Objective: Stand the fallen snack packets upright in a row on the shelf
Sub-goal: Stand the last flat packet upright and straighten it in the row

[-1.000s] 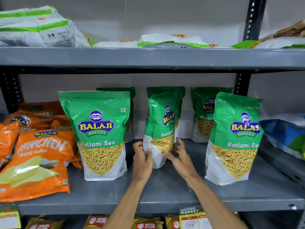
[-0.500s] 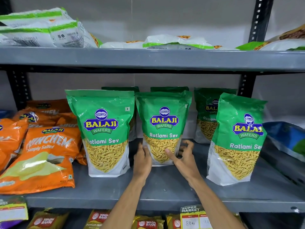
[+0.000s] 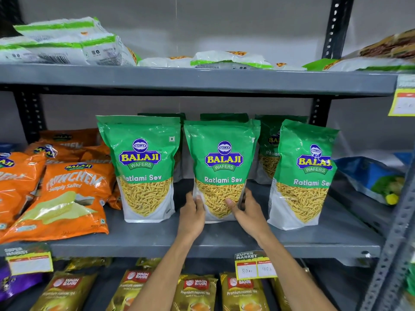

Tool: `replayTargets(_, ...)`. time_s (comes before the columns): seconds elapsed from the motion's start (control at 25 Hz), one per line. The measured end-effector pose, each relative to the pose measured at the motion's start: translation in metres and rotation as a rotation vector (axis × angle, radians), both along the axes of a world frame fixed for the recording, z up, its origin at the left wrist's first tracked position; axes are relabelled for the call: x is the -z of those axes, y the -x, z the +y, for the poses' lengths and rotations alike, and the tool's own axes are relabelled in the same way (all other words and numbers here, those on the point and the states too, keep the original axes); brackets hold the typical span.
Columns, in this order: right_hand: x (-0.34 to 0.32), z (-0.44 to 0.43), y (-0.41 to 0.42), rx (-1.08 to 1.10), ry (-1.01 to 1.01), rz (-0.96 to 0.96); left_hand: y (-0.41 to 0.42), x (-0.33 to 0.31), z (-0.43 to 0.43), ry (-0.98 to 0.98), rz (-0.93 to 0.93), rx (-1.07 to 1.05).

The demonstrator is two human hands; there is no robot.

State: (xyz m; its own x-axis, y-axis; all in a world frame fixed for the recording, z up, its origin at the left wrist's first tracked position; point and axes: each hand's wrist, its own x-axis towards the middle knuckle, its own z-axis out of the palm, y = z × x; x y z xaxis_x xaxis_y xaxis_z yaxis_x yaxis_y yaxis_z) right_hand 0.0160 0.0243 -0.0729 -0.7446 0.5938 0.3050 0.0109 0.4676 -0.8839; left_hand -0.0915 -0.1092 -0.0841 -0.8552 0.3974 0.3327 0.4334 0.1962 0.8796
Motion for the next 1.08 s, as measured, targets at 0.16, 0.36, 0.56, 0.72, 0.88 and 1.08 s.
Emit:
replayTargets(0.16, 0.000, -0.008, -0.006, -0.038, 0.005, 0.017, -0.009, -0.008, -0.007, -0.010, -0.016, 0.039)
replayTargets(0.36, -0.001, -0.054, -0.023, 0.276, -0.456, 0.383, -0.028, -0.007, -0.042, -0.223, 0.166, -0.016)
replayTargets(0.56, -0.016, -0.118, 0.007, -0.132, -0.337, 0.379, -0.001, -0.014, -0.102, -0.546, 0.313, -0.360)
replayTargets(0.72, -0.024, -0.152, 0.055, -0.263, -0.117, 0.019, 0.049, -0.021, -0.139, -0.496, 0.003, -0.392)
replayTargets(0.88, -0.027, -0.159, 0.084, -0.279, 0.056, -0.070, 0.065, -0.015, -0.145, -0.310, -0.151, -0.155)
replayTargets(1.08, -0.007, -0.165, 0.082, -0.270, 0.034, 0.002, 0.057, -0.001, -0.148, -0.281, -0.067, -0.151)
